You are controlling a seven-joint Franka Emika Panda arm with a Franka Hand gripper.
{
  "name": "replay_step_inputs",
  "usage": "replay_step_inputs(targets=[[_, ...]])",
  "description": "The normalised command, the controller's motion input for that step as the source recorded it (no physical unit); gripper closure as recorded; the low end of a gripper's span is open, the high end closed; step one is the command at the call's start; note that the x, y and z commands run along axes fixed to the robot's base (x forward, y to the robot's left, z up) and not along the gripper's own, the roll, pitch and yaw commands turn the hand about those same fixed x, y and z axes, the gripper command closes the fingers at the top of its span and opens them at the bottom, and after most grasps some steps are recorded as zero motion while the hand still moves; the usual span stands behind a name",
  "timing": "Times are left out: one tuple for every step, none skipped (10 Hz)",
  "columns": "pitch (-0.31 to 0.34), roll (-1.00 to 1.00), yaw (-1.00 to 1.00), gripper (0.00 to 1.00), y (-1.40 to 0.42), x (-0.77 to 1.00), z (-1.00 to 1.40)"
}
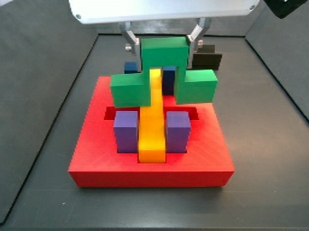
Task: Pick up the green object. Move up. Place the green object on the fixture. Regrasp the green object. Move to above the board. Insert the green object.
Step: Insert the green object.
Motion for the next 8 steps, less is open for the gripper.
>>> replay_step_inputs(targets=[[0.0,0.0,-0.01,1.0,-0.08,0.0,0.11],[0.0,0.0,-0.02,1.0,-0.04,-0.07,0.14],[0.0,0.0,-0.04,1.0,-0.01,-0.21,0.12],[0.0,0.0,-0.05,1.0,0.0,-0.19,0.01],[0.0,0.0,-0.05,1.0,0.0,-0.22,0.0],[0.0,-0.02,-0.02,1.0,0.0,-0.2,0.0],[0.0,-0.01,0.0,1.0,0.0,0.0,0.0],[0.0,-0.02,0.0,1.0,0.0,0.0,0.0]])
